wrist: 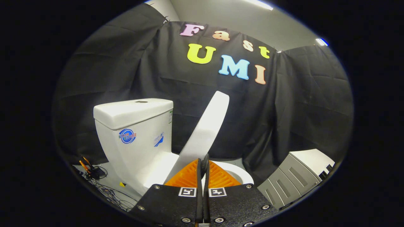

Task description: Open the toilet lid.

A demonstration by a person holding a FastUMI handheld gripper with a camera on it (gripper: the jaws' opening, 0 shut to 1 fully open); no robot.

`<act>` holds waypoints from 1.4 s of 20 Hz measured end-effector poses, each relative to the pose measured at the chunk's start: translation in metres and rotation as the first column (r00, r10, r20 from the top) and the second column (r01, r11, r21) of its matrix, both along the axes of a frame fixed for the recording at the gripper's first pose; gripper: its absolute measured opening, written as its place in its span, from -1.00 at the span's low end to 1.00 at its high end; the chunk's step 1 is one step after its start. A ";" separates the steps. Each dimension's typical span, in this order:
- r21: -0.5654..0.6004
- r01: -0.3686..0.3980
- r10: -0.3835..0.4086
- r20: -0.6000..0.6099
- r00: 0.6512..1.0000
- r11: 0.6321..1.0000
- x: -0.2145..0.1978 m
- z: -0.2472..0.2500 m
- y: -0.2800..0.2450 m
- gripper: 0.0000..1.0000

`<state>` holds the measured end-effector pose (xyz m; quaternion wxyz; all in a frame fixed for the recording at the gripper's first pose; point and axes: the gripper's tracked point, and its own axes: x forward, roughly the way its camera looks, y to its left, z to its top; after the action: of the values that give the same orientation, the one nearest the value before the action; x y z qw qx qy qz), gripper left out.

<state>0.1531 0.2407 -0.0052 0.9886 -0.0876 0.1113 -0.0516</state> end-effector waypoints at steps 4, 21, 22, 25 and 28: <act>-0.037 -0.032 0.033 0.017 0.999 0.999 0.004 0.006 0.021 -1.00; -0.095 -0.306 0.306 -0.017 0.952 0.947 0.028 0.022 0.137 -0.99; -0.094 -0.303 0.303 -0.011 0.953 0.948 0.029 0.022 0.136 -0.99; -0.093 -0.296 0.295 -0.016 0.955 0.951 0.029 0.022 0.132 -0.99; -0.050 -0.310 0.309 -0.021 0.951 0.949 0.031 0.022 0.129 -0.99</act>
<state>0.1845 0.3700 0.0168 0.9810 -0.1304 0.1013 0.1018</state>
